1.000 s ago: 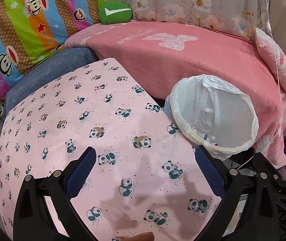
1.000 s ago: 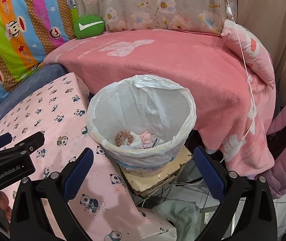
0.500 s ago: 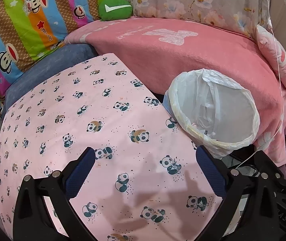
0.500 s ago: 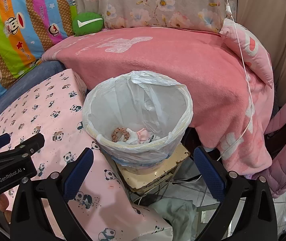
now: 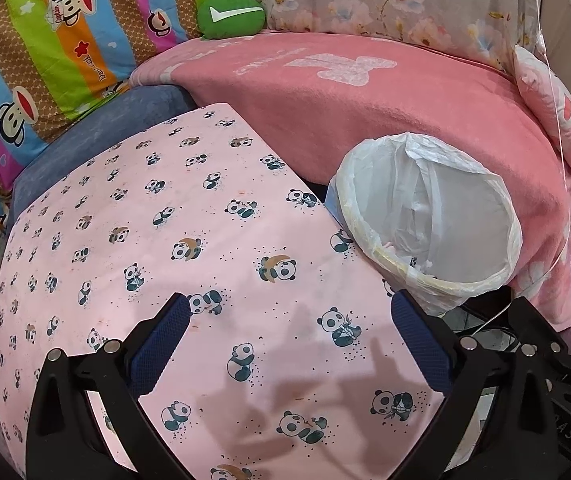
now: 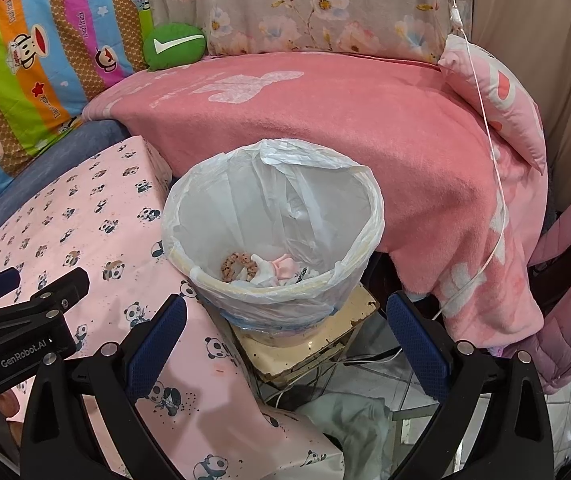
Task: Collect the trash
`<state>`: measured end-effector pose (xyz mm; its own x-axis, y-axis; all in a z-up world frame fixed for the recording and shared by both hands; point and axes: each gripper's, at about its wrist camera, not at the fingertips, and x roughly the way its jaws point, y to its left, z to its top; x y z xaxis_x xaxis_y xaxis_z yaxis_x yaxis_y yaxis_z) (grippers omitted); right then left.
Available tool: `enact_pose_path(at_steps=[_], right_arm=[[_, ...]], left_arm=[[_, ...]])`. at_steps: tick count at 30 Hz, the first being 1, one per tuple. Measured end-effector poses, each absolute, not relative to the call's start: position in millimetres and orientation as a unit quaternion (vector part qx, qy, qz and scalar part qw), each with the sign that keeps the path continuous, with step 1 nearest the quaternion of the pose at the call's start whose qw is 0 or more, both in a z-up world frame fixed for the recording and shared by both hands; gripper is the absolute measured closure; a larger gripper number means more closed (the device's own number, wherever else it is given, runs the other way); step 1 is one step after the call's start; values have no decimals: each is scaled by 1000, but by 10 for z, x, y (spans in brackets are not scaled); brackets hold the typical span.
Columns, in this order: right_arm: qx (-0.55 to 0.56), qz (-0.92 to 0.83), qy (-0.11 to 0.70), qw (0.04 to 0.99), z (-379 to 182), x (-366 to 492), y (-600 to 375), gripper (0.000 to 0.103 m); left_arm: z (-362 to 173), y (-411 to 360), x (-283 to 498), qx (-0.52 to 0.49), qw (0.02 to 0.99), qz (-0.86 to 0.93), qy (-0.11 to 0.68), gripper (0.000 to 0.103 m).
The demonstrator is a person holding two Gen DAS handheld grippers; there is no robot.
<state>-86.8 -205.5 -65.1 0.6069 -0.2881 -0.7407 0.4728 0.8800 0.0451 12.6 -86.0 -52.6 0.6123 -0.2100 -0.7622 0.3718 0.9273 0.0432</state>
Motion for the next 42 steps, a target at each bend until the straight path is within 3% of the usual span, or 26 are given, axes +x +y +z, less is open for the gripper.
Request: enact_pose_path(at_steps=[42], right_arm=[[118, -222, 392, 885, -711, -724, -2264, 4]], left_arm=[[-561, -1067, 178, 115, 893, -162, 404, 7]])
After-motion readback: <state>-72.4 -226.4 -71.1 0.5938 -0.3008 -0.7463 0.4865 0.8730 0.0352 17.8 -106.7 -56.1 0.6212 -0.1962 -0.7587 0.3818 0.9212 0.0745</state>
